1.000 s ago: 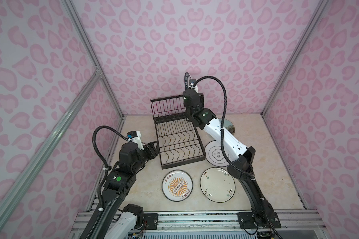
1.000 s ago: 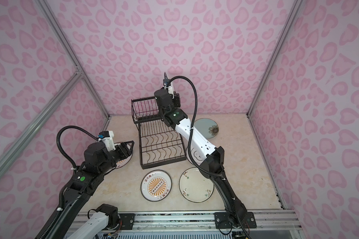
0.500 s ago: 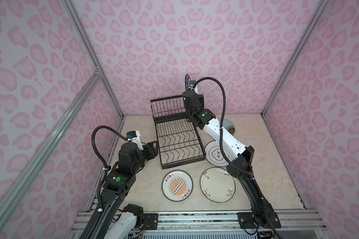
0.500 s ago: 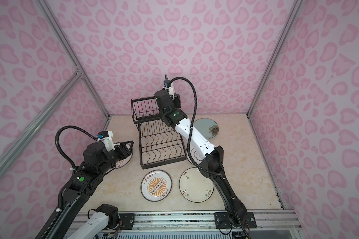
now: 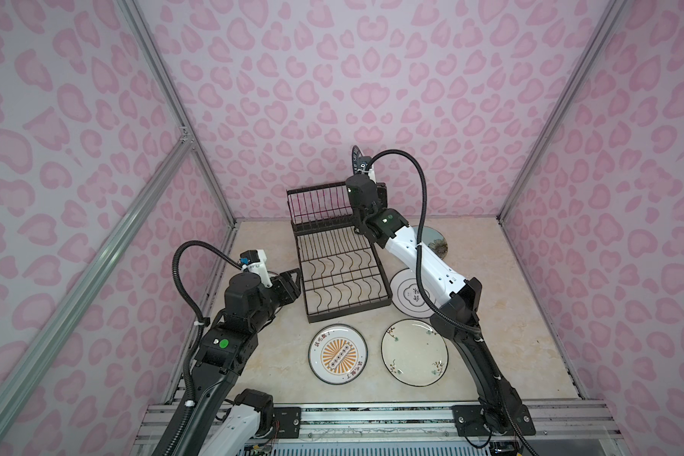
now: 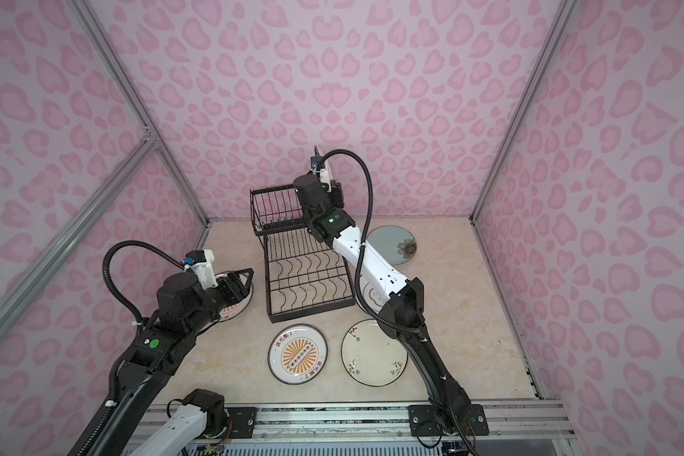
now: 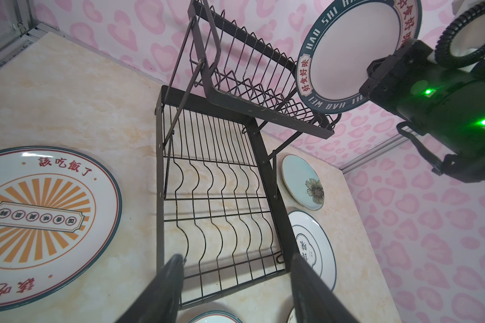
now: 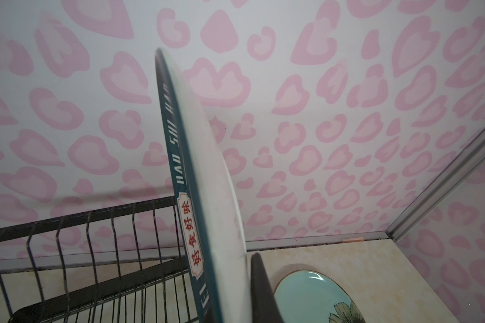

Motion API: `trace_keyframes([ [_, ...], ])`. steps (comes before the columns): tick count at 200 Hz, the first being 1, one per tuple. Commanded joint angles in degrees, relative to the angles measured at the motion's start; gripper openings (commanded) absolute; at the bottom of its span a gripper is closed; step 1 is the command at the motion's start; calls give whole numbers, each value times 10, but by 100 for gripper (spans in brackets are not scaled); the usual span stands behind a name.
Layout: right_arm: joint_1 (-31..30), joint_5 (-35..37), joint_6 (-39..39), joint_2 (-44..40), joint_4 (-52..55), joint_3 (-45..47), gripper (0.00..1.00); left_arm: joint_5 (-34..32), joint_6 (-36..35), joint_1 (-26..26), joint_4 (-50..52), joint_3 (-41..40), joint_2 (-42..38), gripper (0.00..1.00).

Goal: Load plates into a dish rack
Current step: Place the plate on the dish rack.

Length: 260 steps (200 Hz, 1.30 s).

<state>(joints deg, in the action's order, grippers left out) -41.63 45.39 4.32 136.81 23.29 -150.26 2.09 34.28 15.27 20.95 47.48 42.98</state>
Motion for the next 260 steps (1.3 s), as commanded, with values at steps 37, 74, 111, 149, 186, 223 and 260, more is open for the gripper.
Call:
trace_keyframes([
  [37, -2, 15, 0, 12, -19, -1, 0, -6, -8, -1, 1, 7, -4, 63],
  [74, -5, 19, -4, 14, -20, 0, 0, -8, -8, -1, 1, 7, -4, 63],
  [111, -7, 20, -2, 13, -20, 5, 0, -9, -7, -1, 1, 7, -4, 63],
  [149, -8, 25, -2, 13, -18, 10, 0, -8, -6, -1, 2, 6, -4, 63],
  [186, -9, 30, -1, 9, -19, 20, 0, -7, -7, -1, 1, 8, -4, 63],
  [223, -10, 34, 1, 8, -14, 21, 0, -5, -8, -1, 1, 10, -4, 63],
  [260, -10, 32, 10, 5, -10, 34, 0, -6, -8, -1, 2, 11, -4, 63],
])
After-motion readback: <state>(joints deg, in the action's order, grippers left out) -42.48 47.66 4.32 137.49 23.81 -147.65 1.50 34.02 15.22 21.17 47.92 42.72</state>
